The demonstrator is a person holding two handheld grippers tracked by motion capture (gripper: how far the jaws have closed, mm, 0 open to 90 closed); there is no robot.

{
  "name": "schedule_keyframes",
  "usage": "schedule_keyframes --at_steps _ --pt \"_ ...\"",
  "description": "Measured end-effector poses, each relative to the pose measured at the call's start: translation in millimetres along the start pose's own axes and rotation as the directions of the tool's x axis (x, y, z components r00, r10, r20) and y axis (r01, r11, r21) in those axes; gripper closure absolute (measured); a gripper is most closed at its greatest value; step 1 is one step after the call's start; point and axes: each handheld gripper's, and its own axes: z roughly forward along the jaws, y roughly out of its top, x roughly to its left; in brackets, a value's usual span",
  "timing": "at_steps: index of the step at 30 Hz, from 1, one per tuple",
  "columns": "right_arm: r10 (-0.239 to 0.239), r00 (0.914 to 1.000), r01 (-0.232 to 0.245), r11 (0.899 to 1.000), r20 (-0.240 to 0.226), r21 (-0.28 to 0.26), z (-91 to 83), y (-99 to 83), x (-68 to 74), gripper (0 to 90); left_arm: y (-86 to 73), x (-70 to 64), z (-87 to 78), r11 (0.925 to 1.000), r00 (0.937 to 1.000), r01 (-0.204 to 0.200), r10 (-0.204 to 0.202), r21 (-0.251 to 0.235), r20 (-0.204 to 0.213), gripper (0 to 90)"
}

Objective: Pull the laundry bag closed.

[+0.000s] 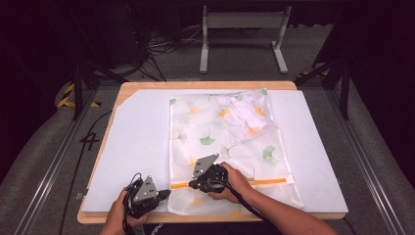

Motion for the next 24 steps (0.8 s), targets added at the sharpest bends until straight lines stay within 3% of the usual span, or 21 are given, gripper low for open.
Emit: schedule_keyframes --at_steps 8,19,21,24 --pt "-0.014 0.9999 0.014 1.0 -0.01 -0.003 4.9 2.7 1.5 90.0 -1.1 0.6 0.0 1.0 1.0 0.0 0.0 -0.007 0.006 90.0" --pt "-0.005 0.9999 0.005 1.0 -0.015 -0.004 7.1 1.1 2.0 90.0 2.8 -2.9 -0.4 0.9997 0.9996 -0.021 0.021 0.013 -0.02 90.0" --pt "-0.007 0.9999 0.007 1.0 -0.014 0.001 8.1 1.2 2.2 90.0 4.0 -4.2 -1.8 0.9997 0.9996 -0.022 0.022 -0.009 -0.019 90.0" --pt "-0.004 0.9999 0.004 1.0 -0.017 -0.005 7.9 1.2 2.2 90.0 7.7 -5.1 -8.0 0.9964 0.9998 -0.014 0.015 -0.084 0.013 90.0"
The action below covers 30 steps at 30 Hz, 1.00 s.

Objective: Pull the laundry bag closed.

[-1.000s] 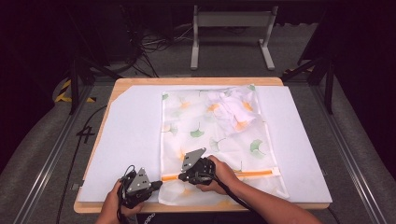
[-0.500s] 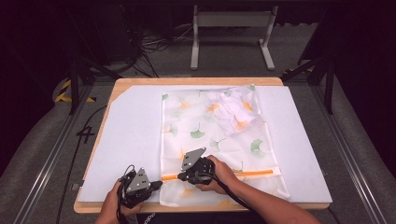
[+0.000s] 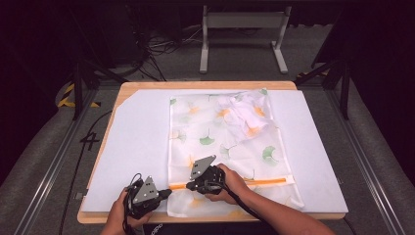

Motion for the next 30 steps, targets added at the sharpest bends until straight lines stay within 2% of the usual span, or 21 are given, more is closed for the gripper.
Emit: schedule_keyframes --at_steps 2,5,7,10,13,30 --pt "0.002 1.0 -0.002 1.0 0.003 0.0 0.3 0.4 0.5 90.0 1.4 -2.4 0.6 0.9998 0.9994 -0.016 0.016 -0.01 0.029 90.0" --pt "0.002 1.0 -0.002 1.0 0.0 0.001 2.0 0.6 0.8 90.0 -0.3 -5.7 8.3 0.999 0.9985 -0.03 0.029 0.033 0.046 90.0" --pt "-0.006 1.0 0.006 1.0 -0.003 0.004 2.5 0.8 0.9 90.0 -1.7 -5.8 13.5 0.9968 0.9984 -0.041 0.038 0.069 0.042 90.0" --pt "-0.005 1.0 0.005 1.0 -0.001 0.005 2.3 0.9 1.9 90.0 -1.8 -4.9 14.0 0.9972 0.9985 -0.032 0.029 0.068 0.046 90.0" --pt "-0.006 1.0 0.006 1.0 -0.003 0.008 1.3 0.2 2.2 90.0 -1.1 -8.3 14.3 0.996 0.9988 -0.043 0.041 0.079 0.026 90.0" --pt "0.017 0.9997 -0.017 1.0 0.017 0.017 -11.9 -8.6 1.8 90.0 -2.7 -5.6 14.1 0.997 0.9989 -0.028 0.025 0.072 0.04 90.0"
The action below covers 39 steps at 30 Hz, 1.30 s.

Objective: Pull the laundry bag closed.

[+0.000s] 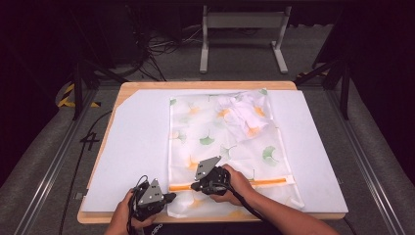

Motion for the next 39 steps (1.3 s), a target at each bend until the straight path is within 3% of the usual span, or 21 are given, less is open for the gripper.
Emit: schedule_keyframes --at_steps 16,39 --pt "0.04 0.9991 -0.039 0.999 0.013 -0.007 -18.7 -20.0 -6.2 90.0 -0.7 0.8 0.0 0.9999 0.9999 0.012 -0.012 -0.004 0.005 90.0" --pt "0.095 0.9932 -0.094 0.996 0.067 -0.007 -55.3 -55.6 -16.9 90.0 -0.9 1.7 0.2 0.9999 0.9998 0.015 -0.015 -0.008 0.012 90.0"
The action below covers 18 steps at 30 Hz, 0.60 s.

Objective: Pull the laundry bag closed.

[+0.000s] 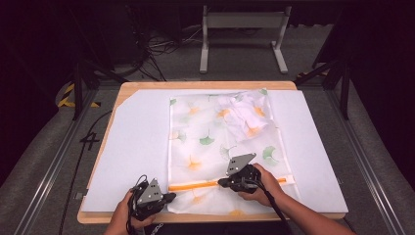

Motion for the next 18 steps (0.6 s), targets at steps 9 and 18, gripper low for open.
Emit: schedule_keyframes --at_steps 9,18 --pt "0.014 0.9998 -0.014 1.0 0.011 0.005 -8.0 -9.5 -3.9 90.0 -0.2 0.2 -0.1 1.0 1.0 0.003 -0.003 -0.001 0.001 90.0" --pt "0.035 0.9991 -0.035 0.999 0.023 0.002 -19.9 -22.1 -8.1 90.0 -0.3 0.5 -0.1 1.0 1.0 0.005 -0.005 -0.001 0.003 90.0"
